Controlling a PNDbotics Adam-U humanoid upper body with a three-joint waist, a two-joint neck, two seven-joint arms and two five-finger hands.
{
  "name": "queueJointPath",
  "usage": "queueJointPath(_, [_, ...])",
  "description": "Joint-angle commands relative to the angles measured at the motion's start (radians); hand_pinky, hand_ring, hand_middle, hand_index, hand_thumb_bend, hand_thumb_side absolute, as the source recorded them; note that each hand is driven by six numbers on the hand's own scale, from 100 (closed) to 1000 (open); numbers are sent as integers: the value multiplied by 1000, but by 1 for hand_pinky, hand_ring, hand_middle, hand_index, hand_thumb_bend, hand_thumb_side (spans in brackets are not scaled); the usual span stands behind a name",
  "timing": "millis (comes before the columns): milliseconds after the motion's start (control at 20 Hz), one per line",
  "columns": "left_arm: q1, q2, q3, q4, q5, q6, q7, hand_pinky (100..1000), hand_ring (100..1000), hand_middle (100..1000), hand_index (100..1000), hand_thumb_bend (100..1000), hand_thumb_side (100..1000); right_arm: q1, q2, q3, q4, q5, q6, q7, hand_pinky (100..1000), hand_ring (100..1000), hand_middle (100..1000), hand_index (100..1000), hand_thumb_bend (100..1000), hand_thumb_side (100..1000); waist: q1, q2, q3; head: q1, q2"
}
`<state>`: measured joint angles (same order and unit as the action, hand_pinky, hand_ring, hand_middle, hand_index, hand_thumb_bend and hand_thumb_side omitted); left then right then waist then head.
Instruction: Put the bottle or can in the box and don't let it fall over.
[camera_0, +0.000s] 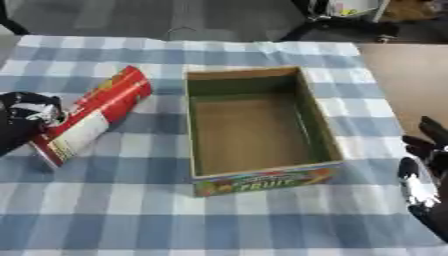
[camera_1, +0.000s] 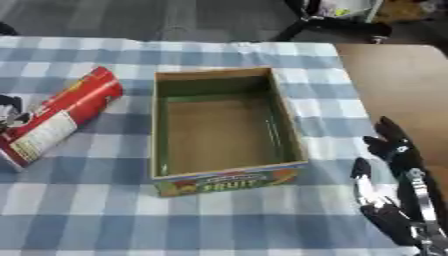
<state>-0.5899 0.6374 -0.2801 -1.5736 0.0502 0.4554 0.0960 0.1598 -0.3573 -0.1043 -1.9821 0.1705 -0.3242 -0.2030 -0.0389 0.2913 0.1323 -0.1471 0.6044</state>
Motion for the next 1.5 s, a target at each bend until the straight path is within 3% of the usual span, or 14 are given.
queueJointPath(50, [-7, 38, 6, -36, -12, 13, -3, 841, 763, 787, 757, 217, 511, 4, -16, -10, -18, -10, 3, -1, 865, 863, 1000, 937, 100, 477, 3, -36, 2, -4, -4])
queueJointPath(250, [-5, 39, 6, -45, -13, 19, -4, 841, 763, 787, 757, 217, 511, 4, -16, -10, -18, -10, 4, -1, 865, 863, 1000, 937, 100, 477, 4, -37, 2, -4, -4])
queueJointPath(300, [-3, 41, 4, -46, -15, 21, -6, 847, 768, 790, 761, 249, 468, 4, -16, -10, -18, -11, 4, -1, 865, 863, 1000, 937, 100, 478, 4, -38, 2, -5, -4])
queueJointPath(500, [11, 50, -2, -49, -39, 38, -25, 857, 777, 793, 767, 268, 446, 5, -17, -11, -18, -14, 5, -1, 865, 862, 1000, 937, 100, 478, 5, -41, 2, -6, -6])
queueJointPath(1300, [30, 54, -13, -30, -92, 55, -61, 870, 792, 798, 777, 300, 442, 7, -16, -12, -18, -18, -1, -1, 865, 861, 1000, 936, 100, 483, -3, -42, 4, -4, -6])
queueJointPath(1500, [22, 42, -25, 8, -83, 58, -71, 874, 802, 802, 779, 313, 481, 3, -14, -10, -18, -17, -1, 2, 865, 861, 1000, 936, 100, 475, -6, -37, -1, 0, -6])
